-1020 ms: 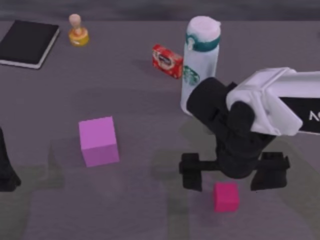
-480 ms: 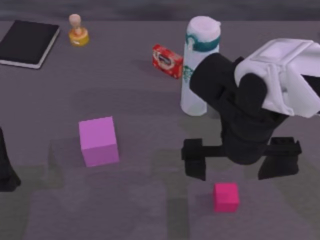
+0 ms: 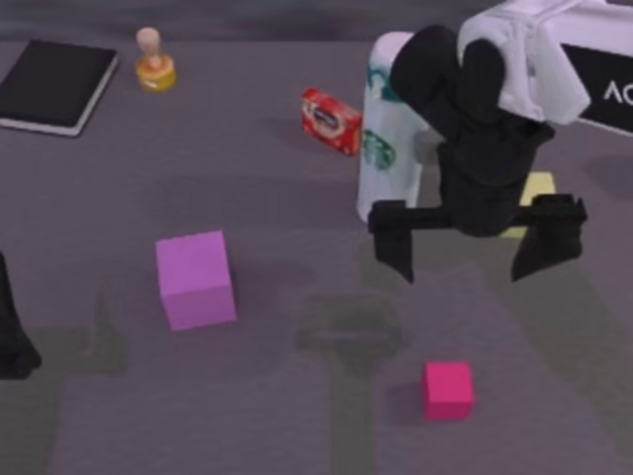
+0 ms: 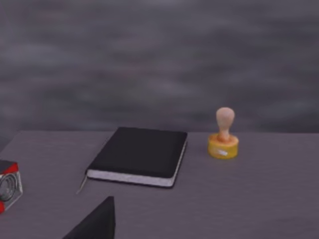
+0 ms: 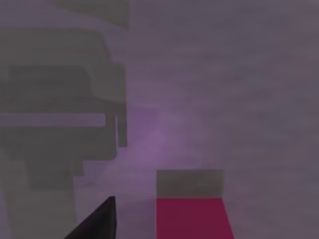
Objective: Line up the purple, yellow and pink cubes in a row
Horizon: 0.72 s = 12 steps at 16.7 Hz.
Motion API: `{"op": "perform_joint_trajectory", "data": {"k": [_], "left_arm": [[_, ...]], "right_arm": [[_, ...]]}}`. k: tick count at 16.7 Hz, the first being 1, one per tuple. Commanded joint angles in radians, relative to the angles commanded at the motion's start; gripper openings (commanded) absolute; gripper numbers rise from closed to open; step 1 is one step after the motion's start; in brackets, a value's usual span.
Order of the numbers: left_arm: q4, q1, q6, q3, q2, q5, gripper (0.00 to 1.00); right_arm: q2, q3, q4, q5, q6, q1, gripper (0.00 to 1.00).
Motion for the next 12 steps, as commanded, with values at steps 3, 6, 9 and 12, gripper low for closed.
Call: {"op": "perform_joint_trajectory", "data": {"k": [3,6,9,12], "left_arm": [[0.000,0.000,0.000,0.000,0.000,0.000,1.00],[0.000,0.000,0.000,0.000,0.000,0.000,1.00],[0.000,0.000,0.000,0.000,0.000,0.000,1.00],[0.000,0.000,0.000,0.000,0.000,0.000,1.00]], "right_arm": [[0.149,0.238,-0.075,-0.005,-0.107,-0.120,1.00],[0.279,0.439,-0.139,-0.009,-0.212,-0.234,1.00],[0.359,0.553,-0.177,-0.012,-0.285,-0.314,1.00],[0.375,0.575,-0.184,-0.012,-0.302,-0.332,1.00]]}}
